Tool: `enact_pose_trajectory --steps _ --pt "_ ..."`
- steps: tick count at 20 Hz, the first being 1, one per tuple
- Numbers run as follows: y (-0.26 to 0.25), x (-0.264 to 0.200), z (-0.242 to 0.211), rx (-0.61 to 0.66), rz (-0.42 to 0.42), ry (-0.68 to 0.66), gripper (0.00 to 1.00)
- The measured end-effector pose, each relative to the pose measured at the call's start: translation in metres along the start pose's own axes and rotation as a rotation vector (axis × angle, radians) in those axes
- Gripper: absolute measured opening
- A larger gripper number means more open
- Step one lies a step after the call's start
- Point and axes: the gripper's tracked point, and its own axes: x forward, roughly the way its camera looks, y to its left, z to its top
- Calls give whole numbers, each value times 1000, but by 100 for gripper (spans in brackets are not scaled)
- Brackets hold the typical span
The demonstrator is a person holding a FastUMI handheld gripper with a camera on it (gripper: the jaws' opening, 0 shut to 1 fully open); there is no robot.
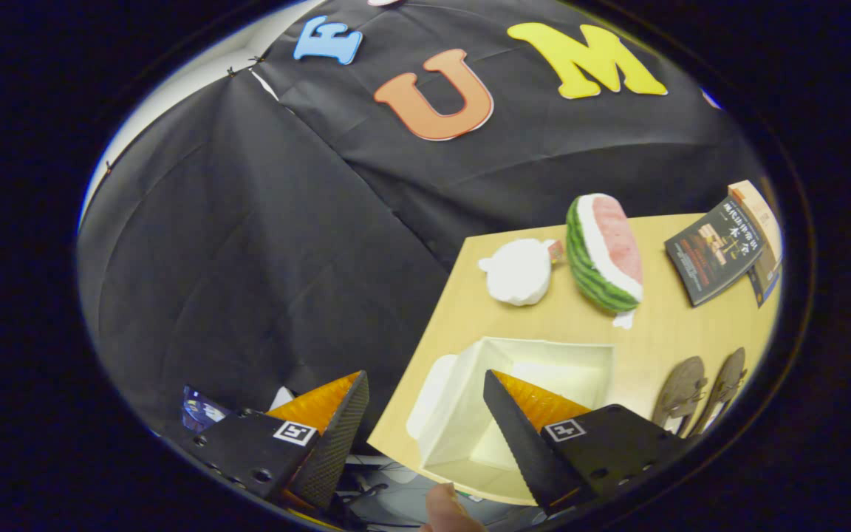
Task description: Open the storage box then place both shoes into the box .Put the left shoe in first, then the right shoe, with the right side of both shoes facing outward in a uniform manner.
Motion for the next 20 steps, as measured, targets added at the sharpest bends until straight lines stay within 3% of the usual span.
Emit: enact_pose_trajectory --steps 11,15,20 --pt "-212 -57 -69 70 -236 128 96" --pt "-269 -59 -105 45 -305 210 96" --pt "-307 -55 -151 102 -342 307 96"
